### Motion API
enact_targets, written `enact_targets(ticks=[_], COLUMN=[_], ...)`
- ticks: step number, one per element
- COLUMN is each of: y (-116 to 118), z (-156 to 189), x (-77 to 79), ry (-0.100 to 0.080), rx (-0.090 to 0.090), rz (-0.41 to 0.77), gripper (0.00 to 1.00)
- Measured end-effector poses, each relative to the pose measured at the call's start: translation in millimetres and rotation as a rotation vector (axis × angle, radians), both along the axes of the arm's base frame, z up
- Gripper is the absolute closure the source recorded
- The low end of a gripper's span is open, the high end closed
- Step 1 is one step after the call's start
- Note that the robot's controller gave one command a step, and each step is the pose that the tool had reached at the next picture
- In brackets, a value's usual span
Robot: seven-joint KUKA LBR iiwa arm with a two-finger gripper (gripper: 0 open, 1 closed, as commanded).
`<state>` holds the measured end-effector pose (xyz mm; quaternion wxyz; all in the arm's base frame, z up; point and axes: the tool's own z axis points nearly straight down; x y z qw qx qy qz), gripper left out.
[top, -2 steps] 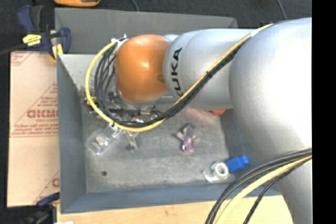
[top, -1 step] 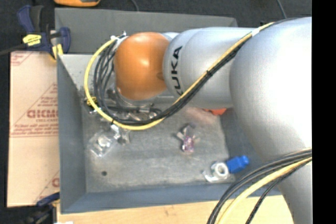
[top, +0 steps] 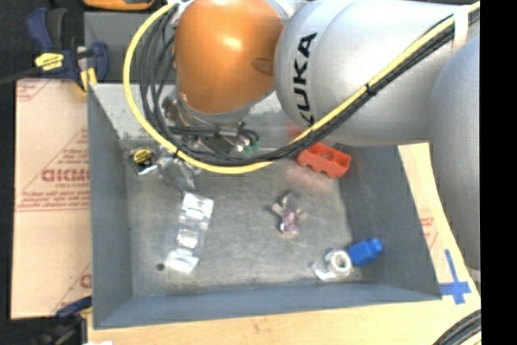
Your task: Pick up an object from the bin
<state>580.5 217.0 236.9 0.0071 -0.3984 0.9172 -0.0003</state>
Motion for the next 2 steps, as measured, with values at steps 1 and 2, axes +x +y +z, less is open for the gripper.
enact_targets(ticks=[1,2], y=[17.0,17.3], z=[-37.8,-36.2], x=[41.1,40.4], ry=[0.007,0.007], rx=[-0.004,-0.002], rz=[0.126,0.124], gripper=[1.0,0.0])
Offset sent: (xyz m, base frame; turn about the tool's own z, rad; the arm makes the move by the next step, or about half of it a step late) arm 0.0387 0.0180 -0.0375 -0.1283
